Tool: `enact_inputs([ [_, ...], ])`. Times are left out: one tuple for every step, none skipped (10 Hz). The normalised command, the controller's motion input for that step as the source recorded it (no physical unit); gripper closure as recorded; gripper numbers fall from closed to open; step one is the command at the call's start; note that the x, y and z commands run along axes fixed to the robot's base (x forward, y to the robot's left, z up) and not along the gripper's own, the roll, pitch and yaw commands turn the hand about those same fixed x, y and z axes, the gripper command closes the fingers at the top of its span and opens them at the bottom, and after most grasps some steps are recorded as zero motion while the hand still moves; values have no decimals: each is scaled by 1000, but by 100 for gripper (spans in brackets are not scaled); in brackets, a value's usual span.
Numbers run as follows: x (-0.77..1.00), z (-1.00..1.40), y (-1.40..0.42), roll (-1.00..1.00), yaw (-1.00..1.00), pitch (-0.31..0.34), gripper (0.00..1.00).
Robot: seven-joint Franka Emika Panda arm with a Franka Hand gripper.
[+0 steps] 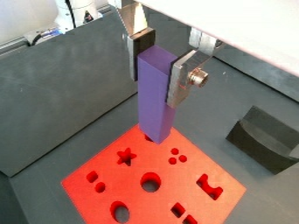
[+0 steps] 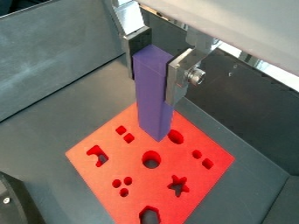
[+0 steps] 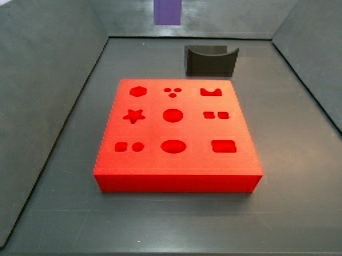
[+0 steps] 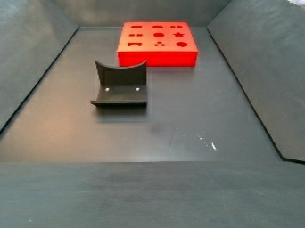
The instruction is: Insert the rectangle object.
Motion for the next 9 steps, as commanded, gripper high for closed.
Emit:
enact_inputs([
  [446,-389,-131,-71,0,26,100],
  [657,-500,-326,0,-3,0,100],
  [726,-557,-586,71,0,0,100],
  [797,-574,-646,123,0,0,100],
  [800,-569,-614,216,0,0,100],
  [811,-549,-537,296,0,0,100],
  [806,-563,-483,310,9,0,100],
  [906,-471,-383,170,51,0,100],
  [957,-320,-334,90,77,0,100],
])
